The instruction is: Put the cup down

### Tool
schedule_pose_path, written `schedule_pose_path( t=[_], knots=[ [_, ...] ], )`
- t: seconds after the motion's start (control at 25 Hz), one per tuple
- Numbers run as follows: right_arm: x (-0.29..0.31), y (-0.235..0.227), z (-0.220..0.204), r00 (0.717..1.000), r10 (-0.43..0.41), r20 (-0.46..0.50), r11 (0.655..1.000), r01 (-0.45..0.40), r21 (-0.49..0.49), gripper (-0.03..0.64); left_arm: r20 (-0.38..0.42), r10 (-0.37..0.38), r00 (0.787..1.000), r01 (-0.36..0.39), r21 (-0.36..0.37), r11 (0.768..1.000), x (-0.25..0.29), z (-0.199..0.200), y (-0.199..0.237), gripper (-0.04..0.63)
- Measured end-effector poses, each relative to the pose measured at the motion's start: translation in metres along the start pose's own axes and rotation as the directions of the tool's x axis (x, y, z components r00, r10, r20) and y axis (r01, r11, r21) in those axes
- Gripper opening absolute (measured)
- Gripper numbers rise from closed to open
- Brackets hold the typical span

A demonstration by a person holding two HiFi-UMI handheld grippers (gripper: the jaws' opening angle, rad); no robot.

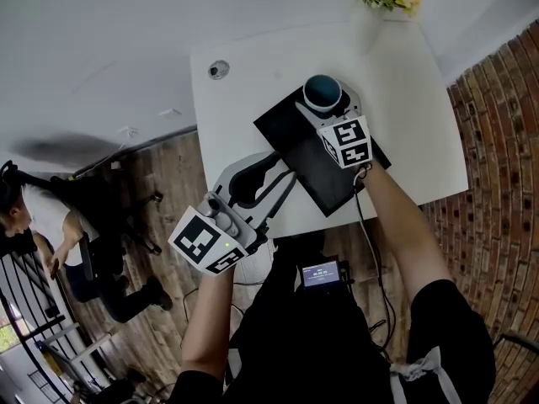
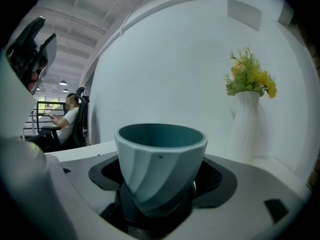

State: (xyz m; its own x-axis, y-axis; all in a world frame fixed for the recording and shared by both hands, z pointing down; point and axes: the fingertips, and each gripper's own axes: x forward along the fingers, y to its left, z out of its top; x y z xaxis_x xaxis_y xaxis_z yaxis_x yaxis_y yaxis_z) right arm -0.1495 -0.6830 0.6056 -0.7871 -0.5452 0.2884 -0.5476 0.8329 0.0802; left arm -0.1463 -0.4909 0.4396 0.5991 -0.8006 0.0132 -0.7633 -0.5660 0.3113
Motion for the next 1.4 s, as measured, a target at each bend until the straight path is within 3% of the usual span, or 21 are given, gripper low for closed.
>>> schedule_pose_path(
  t=[0.12,0.2,0.32,0.6,0.8,0.96,1.08,1.2,1.4],
  knots=[
    [-0.002,0.000,0.000,1.000,-0.004,0.012,1.000,0.004,0.006,0.402,0.012,-0.005,1.000,0.005,-0.013,1.000,-0.002,0.003,-0.002,0.121],
    [-0.007,-0.001,0.002,1.000,-0.002,0.028,1.000,0.002,0.026,0.466,0.015,-0.002,1.000,0.002,-0.012,1.000,-0.004,0.004,-0.001,0.121],
    [-0.016,0.001,0.007,0.999,0.016,0.047,0.997,-0.019,0.079,0.505,0.026,0.009,1.000,-0.008,-0.011,1.000,-0.008,0.007,0.002,0.121],
    [-0.061,0.002,0.018,0.999,0.004,0.032,0.989,-0.009,0.149,0.505,0.087,0.009,0.996,-0.007,-0.023,1.000,-0.013,0.022,-0.005,0.121],
    [-0.120,0.017,0.045,0.996,-0.003,0.085,0.940,-0.026,0.340,0.505,0.109,0.009,0.994,-0.008,-0.006,1.000,-0.019,0.030,-0.017,0.121],
    [-0.159,0.044,0.061,0.990,0.081,0.112,0.870,-0.125,0.477,0.503,0.113,0.007,0.994,-0.008,0.012,1.000,-0.027,0.033,-0.026,0.121],
    [-0.187,0.054,0.078,0.984,0.095,0.150,0.833,-0.161,0.529,0.499,0.112,-0.001,0.994,-0.001,0.023,1.000,-0.033,0.034,-0.032,0.121],
    [-0.211,0.067,0.093,0.983,0.102,0.152,0.847,-0.165,0.505,0.420,0.104,-0.013,0.994,0.010,0.026,1.000,-0.039,0.031,-0.039,0.121],
    [-0.252,0.085,0.119,0.979,0.060,0.193,0.892,-0.139,0.430,0.130,0.062,-0.054,0.997,0.051,0.049,0.997,-0.040,0.020,-0.057,0.121]
  ],
)
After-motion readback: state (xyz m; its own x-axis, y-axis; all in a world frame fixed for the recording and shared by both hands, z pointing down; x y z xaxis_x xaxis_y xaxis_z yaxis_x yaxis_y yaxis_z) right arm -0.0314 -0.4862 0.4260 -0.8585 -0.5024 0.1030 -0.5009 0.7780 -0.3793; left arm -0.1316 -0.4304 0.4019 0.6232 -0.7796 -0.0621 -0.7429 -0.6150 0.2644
